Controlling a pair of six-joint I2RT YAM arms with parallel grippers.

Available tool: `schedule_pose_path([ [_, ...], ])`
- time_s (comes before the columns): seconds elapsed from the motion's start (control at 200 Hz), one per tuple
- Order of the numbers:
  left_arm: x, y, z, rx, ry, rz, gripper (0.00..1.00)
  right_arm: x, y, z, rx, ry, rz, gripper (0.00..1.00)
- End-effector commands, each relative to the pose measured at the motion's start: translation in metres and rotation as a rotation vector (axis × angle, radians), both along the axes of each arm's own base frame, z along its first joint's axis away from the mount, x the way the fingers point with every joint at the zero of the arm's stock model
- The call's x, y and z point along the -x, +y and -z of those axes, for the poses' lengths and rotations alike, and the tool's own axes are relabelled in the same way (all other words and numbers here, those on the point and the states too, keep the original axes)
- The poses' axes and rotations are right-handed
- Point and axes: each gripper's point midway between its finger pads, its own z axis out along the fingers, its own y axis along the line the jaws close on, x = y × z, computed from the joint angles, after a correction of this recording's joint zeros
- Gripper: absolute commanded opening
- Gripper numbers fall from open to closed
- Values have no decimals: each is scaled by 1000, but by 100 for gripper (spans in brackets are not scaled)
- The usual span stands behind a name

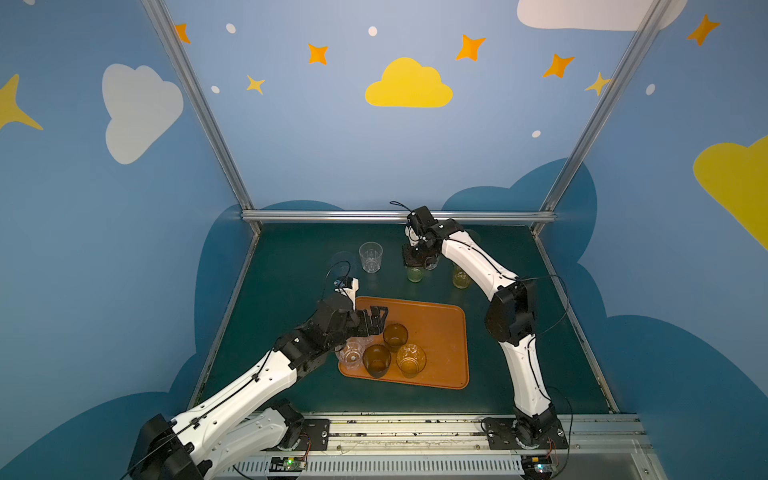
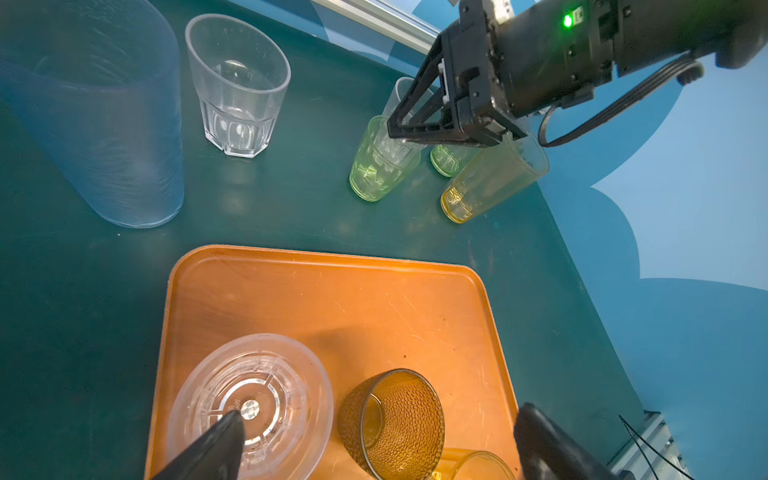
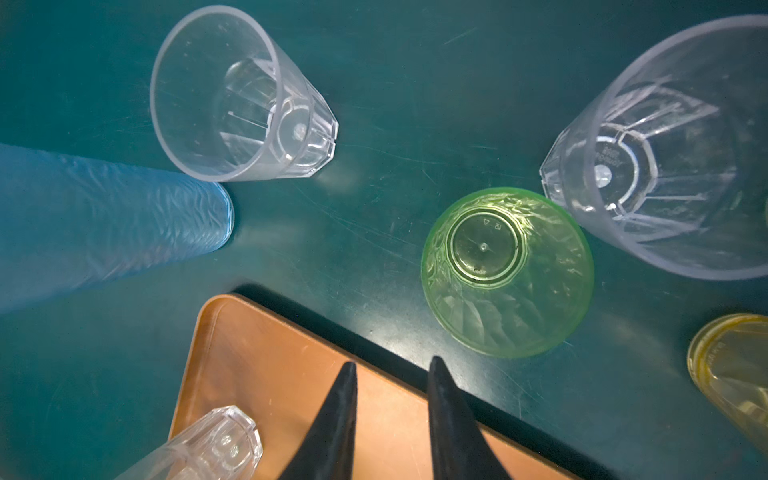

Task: Place the glasses into the tray
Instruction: 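Lower the right gripper and close it on the green glass rim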

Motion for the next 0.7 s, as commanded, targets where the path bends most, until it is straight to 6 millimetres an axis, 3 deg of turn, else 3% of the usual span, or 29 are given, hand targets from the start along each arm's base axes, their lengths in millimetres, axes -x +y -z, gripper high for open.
schedule_pose_path([
  [0.0,-2,-2,2,7,-4,2,100,-6,2,10,27,-3,-8,29],
  [0.696,-7,-2,14,-21,15,-9,100,-23,1,44,76,14,7,28],
])
